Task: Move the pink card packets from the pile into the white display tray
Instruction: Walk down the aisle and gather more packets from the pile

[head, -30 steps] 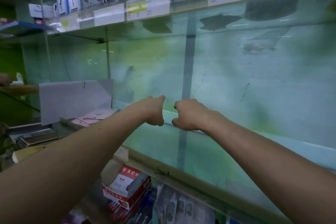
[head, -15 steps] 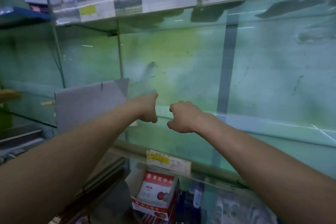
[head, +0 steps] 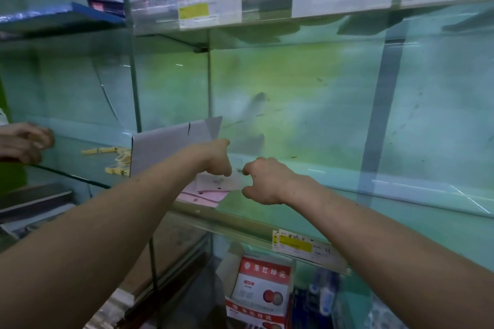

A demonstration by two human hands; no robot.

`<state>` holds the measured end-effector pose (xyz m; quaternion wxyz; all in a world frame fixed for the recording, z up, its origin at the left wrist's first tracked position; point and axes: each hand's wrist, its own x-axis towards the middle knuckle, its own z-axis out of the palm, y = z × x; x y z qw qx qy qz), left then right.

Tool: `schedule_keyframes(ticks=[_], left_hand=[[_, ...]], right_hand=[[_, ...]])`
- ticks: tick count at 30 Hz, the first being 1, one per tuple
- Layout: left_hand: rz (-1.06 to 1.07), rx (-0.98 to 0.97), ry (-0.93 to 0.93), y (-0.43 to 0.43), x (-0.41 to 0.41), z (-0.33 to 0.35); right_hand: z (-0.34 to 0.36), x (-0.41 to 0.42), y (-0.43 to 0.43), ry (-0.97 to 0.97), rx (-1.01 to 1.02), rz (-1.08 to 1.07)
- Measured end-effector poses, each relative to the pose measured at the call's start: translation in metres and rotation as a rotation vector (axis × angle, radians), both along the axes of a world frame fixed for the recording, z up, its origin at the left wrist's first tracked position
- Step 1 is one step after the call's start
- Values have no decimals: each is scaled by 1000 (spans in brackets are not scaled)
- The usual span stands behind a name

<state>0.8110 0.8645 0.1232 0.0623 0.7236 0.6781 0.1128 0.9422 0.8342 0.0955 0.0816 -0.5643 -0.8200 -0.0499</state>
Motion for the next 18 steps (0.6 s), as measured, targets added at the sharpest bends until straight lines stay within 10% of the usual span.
schedule_keyframes(ticks=[18], left_hand=[[-81,-133,-159,-9,-17,-10]], right_hand=[[-19,-28,13,-32,231,-21]])
